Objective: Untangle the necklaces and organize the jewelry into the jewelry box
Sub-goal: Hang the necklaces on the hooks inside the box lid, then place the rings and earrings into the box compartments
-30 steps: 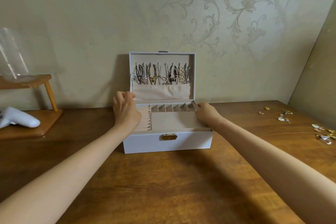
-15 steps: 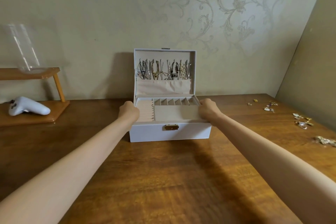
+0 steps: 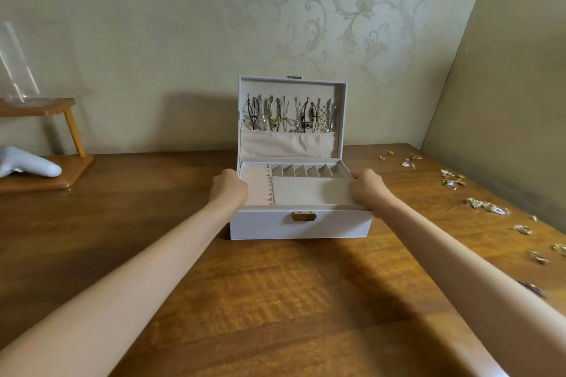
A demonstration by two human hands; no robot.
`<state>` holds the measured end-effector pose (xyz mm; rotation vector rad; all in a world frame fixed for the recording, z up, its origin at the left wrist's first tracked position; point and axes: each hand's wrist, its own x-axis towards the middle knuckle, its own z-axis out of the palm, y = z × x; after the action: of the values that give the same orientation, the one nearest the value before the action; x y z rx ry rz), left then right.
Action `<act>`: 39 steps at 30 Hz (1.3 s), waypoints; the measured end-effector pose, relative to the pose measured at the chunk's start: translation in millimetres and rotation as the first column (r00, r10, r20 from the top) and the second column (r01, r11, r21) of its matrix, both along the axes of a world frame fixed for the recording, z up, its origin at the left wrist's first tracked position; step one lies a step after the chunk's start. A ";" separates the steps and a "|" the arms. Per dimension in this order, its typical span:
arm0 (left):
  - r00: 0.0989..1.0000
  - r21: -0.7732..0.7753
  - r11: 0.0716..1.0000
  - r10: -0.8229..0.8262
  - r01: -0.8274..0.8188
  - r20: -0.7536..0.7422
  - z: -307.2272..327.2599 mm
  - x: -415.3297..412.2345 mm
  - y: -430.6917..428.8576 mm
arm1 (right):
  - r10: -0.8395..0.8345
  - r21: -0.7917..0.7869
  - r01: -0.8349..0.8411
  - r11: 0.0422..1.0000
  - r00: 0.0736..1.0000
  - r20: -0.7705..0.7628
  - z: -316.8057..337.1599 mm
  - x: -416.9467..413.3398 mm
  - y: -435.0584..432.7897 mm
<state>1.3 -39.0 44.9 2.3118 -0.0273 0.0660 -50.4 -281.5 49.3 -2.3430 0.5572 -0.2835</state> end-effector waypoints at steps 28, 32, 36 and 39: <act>0.700 0.157 0.910 -0.397 0.384 0.594 2.1 -100.8 -56.5 | -0.024 0.130 -0.013 0.991 0.961 0.275 -9.4 -94.6 -1.9; 0.600 0.177 0.833 -0.508 0.524 0.618 -7.4 -119.5 -93.8 | -0.002 0.054 -0.014 0.998 0.959 0.285 -18.8 -118.9 -20.2; 0.522 0.178 0.755 -0.584 0.631 0.622 -10.3 -131.3 -129.2 | 0.001 -0.025 0.007 1.000 0.945 0.327 -21.1 -146.7 -42.3; 0.470 0.181 0.693 -0.634 0.698 0.614 -11.7 -139.4 -158.2 | -0.045 -0.050 0.066 0.997 0.938 0.345 -22.3 -166.7 -63.2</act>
<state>-138.1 -197.2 33.3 1.9042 -1.2676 0.4433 -217.1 -344.6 27.0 -2.2659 0.4474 -0.7294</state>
